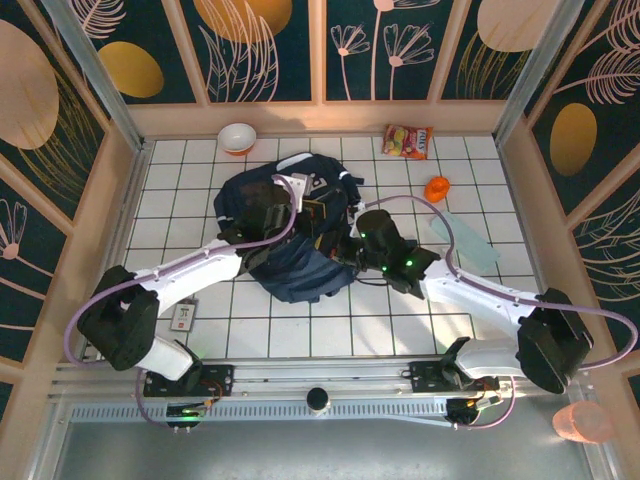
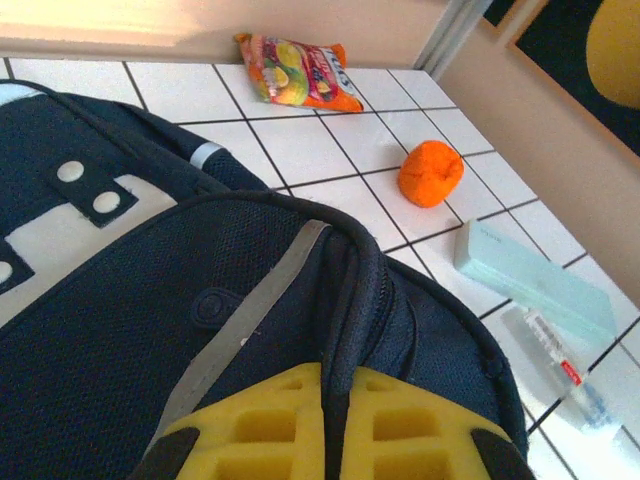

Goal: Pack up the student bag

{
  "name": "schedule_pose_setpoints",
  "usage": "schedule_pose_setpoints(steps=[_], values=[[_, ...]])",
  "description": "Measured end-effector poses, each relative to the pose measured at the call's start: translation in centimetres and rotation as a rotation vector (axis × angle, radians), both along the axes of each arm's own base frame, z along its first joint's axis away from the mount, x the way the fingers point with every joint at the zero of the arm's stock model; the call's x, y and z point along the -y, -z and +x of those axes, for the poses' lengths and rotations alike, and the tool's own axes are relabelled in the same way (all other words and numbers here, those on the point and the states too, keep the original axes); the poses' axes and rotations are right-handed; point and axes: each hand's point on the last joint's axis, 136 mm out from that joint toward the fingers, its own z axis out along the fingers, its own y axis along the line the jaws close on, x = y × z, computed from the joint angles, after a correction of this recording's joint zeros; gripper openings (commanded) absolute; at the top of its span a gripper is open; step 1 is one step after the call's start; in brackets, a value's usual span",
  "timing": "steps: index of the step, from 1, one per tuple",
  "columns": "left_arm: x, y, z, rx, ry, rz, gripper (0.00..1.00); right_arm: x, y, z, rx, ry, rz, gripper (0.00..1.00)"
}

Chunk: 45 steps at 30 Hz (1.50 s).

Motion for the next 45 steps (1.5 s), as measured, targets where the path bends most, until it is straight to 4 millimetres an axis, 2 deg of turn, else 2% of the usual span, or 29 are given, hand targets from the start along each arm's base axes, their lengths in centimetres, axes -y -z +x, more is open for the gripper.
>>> schedule_pose_setpoints(steps=[6, 14, 18, 19, 22, 25, 30, 36, 40, 43, 45], values=[[0.6, 0.0, 1.5, -0.045, -0.054, -0.025, 0.00, -1.6, 0.6, -0.3, -0.028, 0.061, 0.045, 0.00], [0.8, 1.6, 1.8, -0.109, -0.076, -0.024, 0.00, -2.9, 1.9, -0.2, -0.062, 0.114, 0.089, 0.01], [0.9, 1.3, 1.8, -0.095, -0.060, -0.026, 0.00, -3.0, 1.8, -0.5, -0.064, 0.110, 0.089, 0.24], [1.0, 0.8, 2.0, -0.072, -0.053, -0.034, 0.00, -3.3, 1.9, -1.4, -0.072, 0.078, 0.084, 0.28], [1.2, -1.1, 2.3, 0.013, -0.020, -0.048, 0.00, -3.8, 1.3, -4.5, -0.080, -0.019, 0.076, 0.30], [1.2, -2.4, 1.8, 0.091, 0.031, -0.021, 0.00, -2.4, -0.2, -5.3, -0.052, -0.029, 0.070, 0.32], [1.3, -2.1, 0.7, 0.166, 0.127, 0.062, 0.00, 1.0, -3.2, -4.7, 0.028, 0.022, 0.069, 0.39], [1.0, -1.9, -0.5, 0.233, 0.257, 0.115, 0.00, 5.8, -5.3, -0.9, 0.087, 0.137, 0.092, 0.44], [0.5, -1.7, -1.9, 0.287, 0.354, 0.146, 0.00, 8.8, -5.5, 1.8, 0.085, 0.226, 0.108, 0.53], [0.4, -1.5, -3.2, 0.331, 0.433, 0.168, 0.00, 9.9, -5.5, 3.0, 0.069, 0.267, 0.129, 0.59], [0.2, -1.4, -3.8, 0.353, 0.475, 0.174, 0.00, 9.7, -5.5, 3.5, 0.052, 0.265, 0.155, 0.63]])
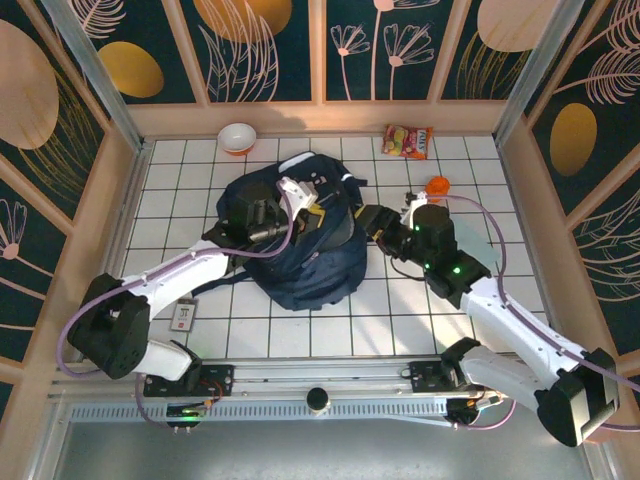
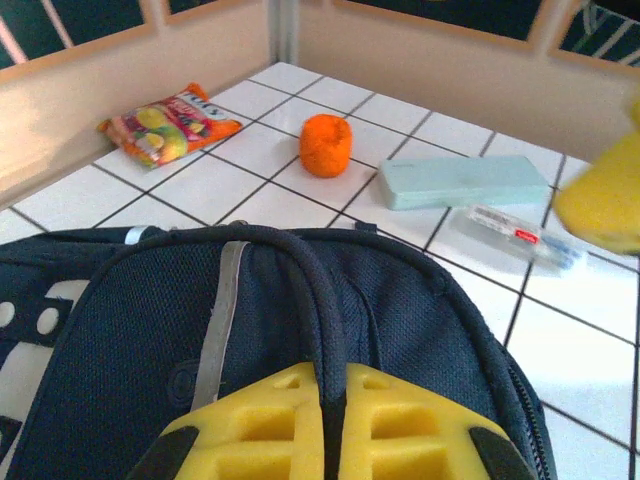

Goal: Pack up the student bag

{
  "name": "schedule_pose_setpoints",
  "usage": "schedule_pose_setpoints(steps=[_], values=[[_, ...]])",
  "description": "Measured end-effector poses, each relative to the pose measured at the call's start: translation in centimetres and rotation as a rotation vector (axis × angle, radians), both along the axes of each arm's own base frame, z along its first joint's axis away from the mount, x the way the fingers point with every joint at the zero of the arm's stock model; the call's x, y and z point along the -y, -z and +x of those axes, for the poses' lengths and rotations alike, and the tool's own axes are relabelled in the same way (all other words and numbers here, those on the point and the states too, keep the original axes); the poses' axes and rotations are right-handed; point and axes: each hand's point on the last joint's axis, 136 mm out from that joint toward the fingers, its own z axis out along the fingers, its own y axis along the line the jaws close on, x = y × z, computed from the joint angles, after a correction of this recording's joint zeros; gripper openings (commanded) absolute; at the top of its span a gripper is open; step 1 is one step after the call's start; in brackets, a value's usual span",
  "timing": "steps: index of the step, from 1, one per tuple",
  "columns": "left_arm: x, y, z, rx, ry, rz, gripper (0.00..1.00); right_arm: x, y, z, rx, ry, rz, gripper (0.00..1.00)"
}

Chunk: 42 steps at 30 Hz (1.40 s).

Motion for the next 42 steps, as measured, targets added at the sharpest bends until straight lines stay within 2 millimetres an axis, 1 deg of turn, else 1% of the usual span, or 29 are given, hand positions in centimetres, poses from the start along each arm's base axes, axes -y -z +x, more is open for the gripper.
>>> schedule_pose_setpoints(steps=[2, 5, 6, 9, 12, 14, 16, 18, 20, 22, 23, 25, 27, 29, 31, 33, 36, 38, 40, 41, 42], values=[[-0.1, 0.2, -0.5, 0.017, 0.034, 0.008, 0.00, -0.9, 0.5, 0.4, -0.027, -0.024, 0.029, 0.65], [-0.1, 0.3, -1.1, 0.042, 0.082, 0.020, 0.00, -2.3, 2.0, 1.0, -0.092, -0.055, 0.060, 0.75], [-0.1, 0.4, -1.3, 0.050, 0.095, 0.025, 0.00, -2.7, 2.5, 1.2, -0.118, -0.058, 0.073, 0.77], [-0.1, 0.5, -1.7, 0.069, 0.121, 0.039, 0.00, -3.6, 3.2, 1.6, -0.165, -0.064, 0.113, 0.77], [-0.1, 0.7, -1.9, 0.087, 0.137, 0.056, 0.00, -4.3, 2.8, 1.9, -0.174, -0.069, 0.163, 0.77], [-0.2, 0.9, -2.1, 0.093, 0.149, 0.068, 0.04, -4.8, 2.4, 2.0, -0.172, -0.073, 0.199, 0.77], [-0.2, 1.1, -2.3, 0.096, 0.163, 0.080, 0.11, -5.3, 2.6, 2.1, -0.182, -0.079, 0.229, 0.77], [-0.2, 1.4, -2.6, 0.095, 0.178, 0.094, 0.21, -5.9, 3.2, 2.3, -0.204, -0.083, 0.248, 0.77], [-0.2, 1.4, -3.1, 0.093, 0.200, 0.102, 0.33, -6.5, 4.2, 2.4, -0.235, -0.083, 0.259, 0.75], [-0.4, 0.9, -3.7, 0.092, 0.215, 0.104, 0.43, -7.0, 5.6, 2.4, -0.277, -0.079, 0.265, 0.72], [-0.5, 0.5, -4.0, 0.088, 0.216, 0.099, 0.45, -7.2, 6.0, 2.4, -0.294, -0.079, 0.269, 0.69], [-1.0, -0.6, -4.7, 0.074, 0.205, 0.084, 0.46, -7.7, 6.9, 2.4, -0.323, -0.079, 0.271, 0.58], [-1.6, -1.7, -5.1, 0.054, 0.171, 0.063, 0.46, -8.1, 7.4, 2.2, -0.340, -0.078, 0.274, 0.43], [-2.3, -2.9, -5.4, 0.025, 0.124, 0.037, 0.47, -8.5, 7.6, 2.1, -0.350, -0.071, 0.281, 0.33], [-3.2, -3.6, -6.1, -0.011, 0.082, 0.010, 0.48, -8.8, 7.5, 2.0, -0.355, -0.067, 0.294, 0.27], [-4.1, -3.6, -6.8, -0.059, 0.043, -0.002, 0.48, -9.1, 7.1, 2.1, -0.347, -0.061, 0.315, 0.17], [-5.3, -2.6, -7.7, -0.151, -0.018, 0.001, 0.47, -9.6, 6.5, 2.3, -0.339, -0.052, 0.327, 0.07], [-6.0, -1.9, -8.2, -0.221, -0.057, 0.002, 0.48, -10.1, 5.6, 2.6, -0.320, -0.050, 0.335, 0.00], [-6.8, -1.2, -8.8, -0.290, -0.100, -0.001, 0.49, -10.5, 4.6, 2.9, -0.300, -0.043, 0.345, 0.00], [-7.2, -1.0, -9.1, -0.313, -0.115, -0.002, 0.48, -10.6, 4.3, 3.0, -0.292, -0.039, 0.350, 0.00], [-7.6, -0.8, -9.4, -0.341, -0.141, -0.003, 0.50, -10.6, 4.2, 3.1, -0.287, -0.035, 0.351, 0.00]])
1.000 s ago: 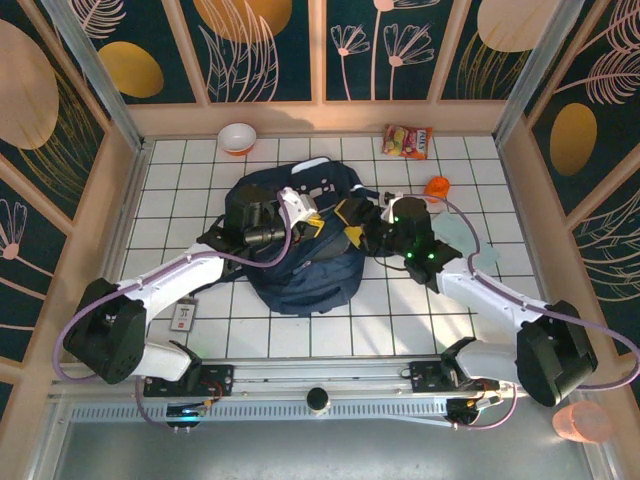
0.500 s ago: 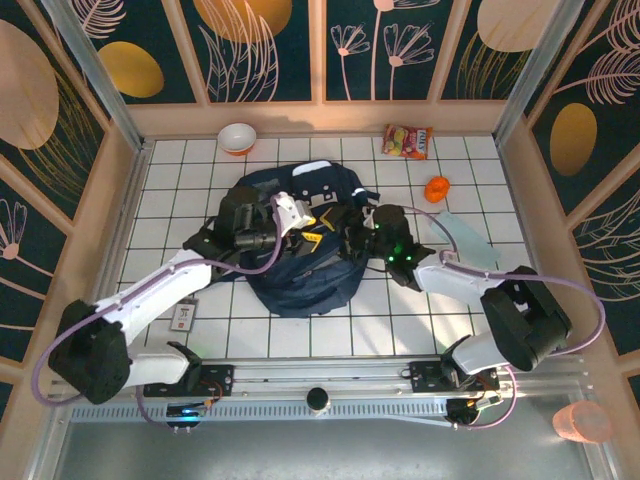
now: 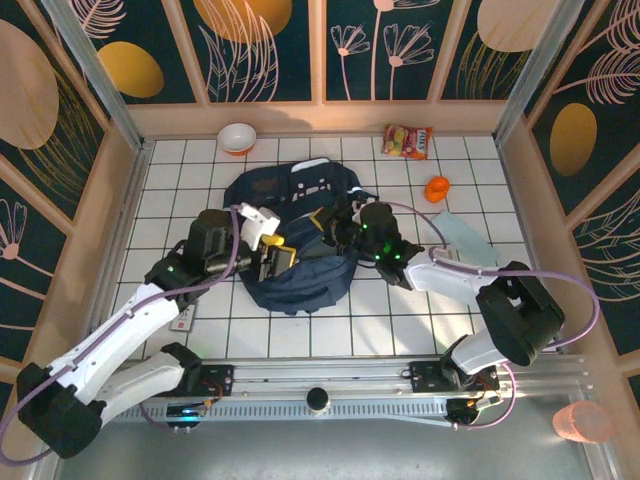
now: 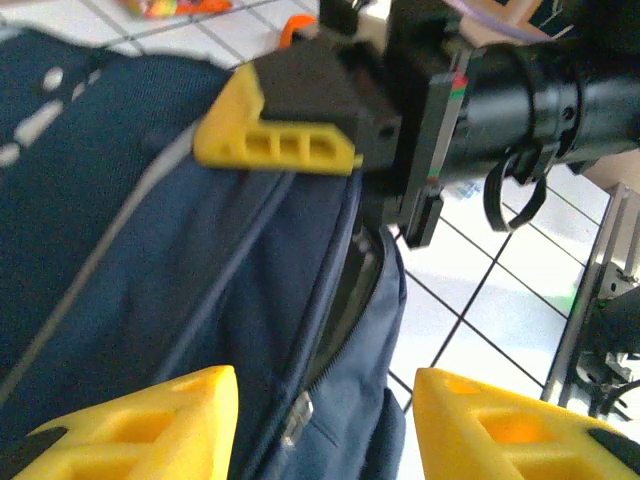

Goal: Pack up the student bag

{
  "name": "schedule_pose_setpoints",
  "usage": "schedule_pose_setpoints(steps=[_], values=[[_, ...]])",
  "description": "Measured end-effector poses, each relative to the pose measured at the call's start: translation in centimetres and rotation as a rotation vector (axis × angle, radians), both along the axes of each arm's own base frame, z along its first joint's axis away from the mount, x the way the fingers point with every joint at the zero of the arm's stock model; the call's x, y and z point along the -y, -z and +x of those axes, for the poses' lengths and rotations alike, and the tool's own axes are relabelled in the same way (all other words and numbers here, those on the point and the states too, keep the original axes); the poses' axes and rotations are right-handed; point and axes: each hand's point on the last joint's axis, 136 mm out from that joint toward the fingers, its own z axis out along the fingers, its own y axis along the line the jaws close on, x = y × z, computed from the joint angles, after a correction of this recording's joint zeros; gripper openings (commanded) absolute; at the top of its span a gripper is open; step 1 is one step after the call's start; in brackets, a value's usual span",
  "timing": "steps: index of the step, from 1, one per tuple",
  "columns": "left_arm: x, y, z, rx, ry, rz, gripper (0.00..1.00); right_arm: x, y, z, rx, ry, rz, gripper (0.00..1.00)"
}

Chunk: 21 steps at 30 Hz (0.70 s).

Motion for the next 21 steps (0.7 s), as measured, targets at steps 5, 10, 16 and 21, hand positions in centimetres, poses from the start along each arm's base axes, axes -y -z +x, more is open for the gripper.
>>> schedule_pose_setpoints(steps=[5, 10, 16, 21], values=[[-1.7, 0.5, -0.4, -0.104, -0.129, -0.020, 0.51, 0.0, 0.2, 0.1, -0.002, 0.016, -0.019, 0.00], [-1.9, 2.9, -0.5, -0.287, -0.220, -0.036, 0.56, -0.2, -0.3, 0.4, 0.007, 0.020, -0.041, 0.00], [-2.2, 5.8, -1.1, -0.463, -0.295, -0.019, 0.59, -0.2, -0.6, 0.7, 0.022, 0.025, -0.058, 0.00], [-2.1, 6.1, -1.3, -0.507, -0.305, -0.027, 0.60, -0.1, -0.6, 0.9, 0.025, 0.036, -0.067, 0.00]])
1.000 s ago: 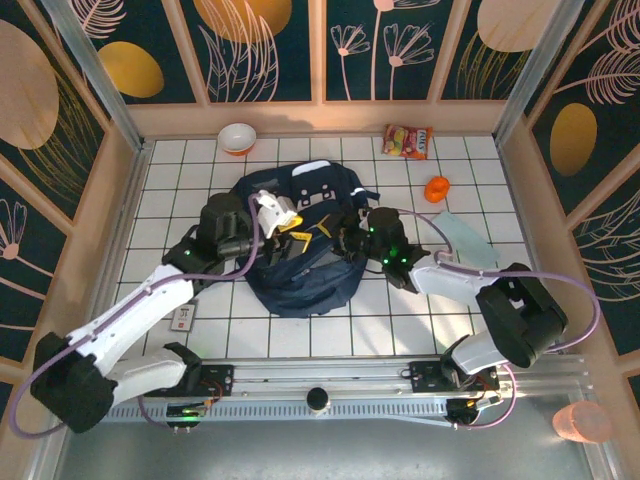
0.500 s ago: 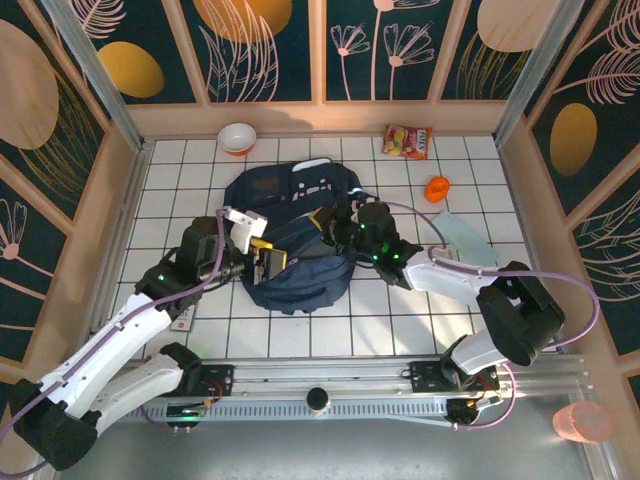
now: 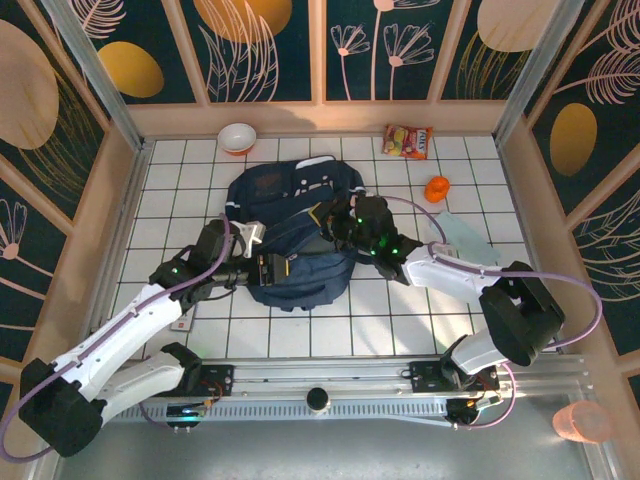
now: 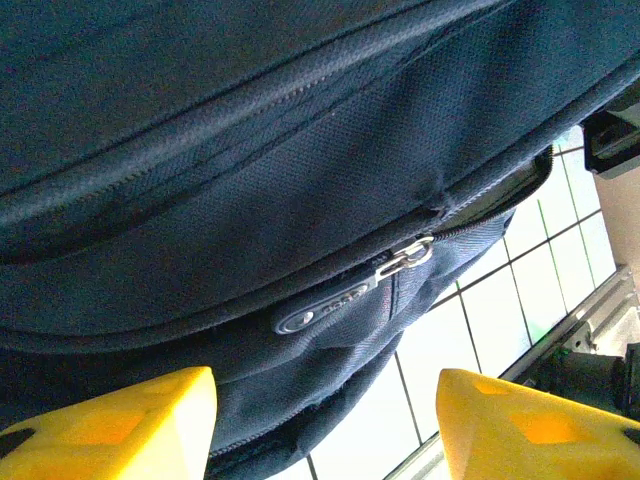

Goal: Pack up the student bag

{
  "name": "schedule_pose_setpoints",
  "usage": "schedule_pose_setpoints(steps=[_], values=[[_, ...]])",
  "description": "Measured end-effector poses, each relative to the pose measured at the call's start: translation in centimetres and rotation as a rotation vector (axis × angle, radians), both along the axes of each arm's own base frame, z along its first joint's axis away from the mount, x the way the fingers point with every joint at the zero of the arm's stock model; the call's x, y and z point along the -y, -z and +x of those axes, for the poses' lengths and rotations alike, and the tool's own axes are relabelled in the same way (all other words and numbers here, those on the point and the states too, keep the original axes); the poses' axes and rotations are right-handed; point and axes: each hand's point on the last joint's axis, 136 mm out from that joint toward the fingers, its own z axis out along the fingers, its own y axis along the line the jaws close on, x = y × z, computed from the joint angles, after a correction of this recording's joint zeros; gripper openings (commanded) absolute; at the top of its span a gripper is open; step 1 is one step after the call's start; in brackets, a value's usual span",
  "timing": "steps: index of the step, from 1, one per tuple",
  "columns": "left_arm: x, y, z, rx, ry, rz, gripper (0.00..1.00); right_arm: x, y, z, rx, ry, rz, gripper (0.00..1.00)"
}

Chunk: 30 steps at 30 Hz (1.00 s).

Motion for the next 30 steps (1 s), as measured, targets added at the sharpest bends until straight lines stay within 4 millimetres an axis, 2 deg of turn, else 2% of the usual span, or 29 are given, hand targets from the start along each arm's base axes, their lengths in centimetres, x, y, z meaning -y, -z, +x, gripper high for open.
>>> schedule_pose_setpoints(steps=[14, 22, 26, 30], values=[[2.2, 0.3, 0.9, -0.029, 0.037, -0.080, 0.61, 0.0, 0.0, 0.0, 0.001, 0.002, 0.000, 0.00], [3.0, 0.2, 0.9, -0.027, 0.066, -0.121, 0.44, 0.1, -0.1, 0.1, 0.009, 0.007, -0.003, 0.00], [3.3, -0.5, 1.0, -0.003, 0.083, -0.146, 0.42, 0.1, -0.2, 0.1, 0.010, 0.007, -0.003, 0.00], [3.3, -0.3, 1.1, -0.004, 0.081, -0.138, 0.39, 0.1, -0.2, 0.1, 0.010, 0.007, -0.003, 0.00]])
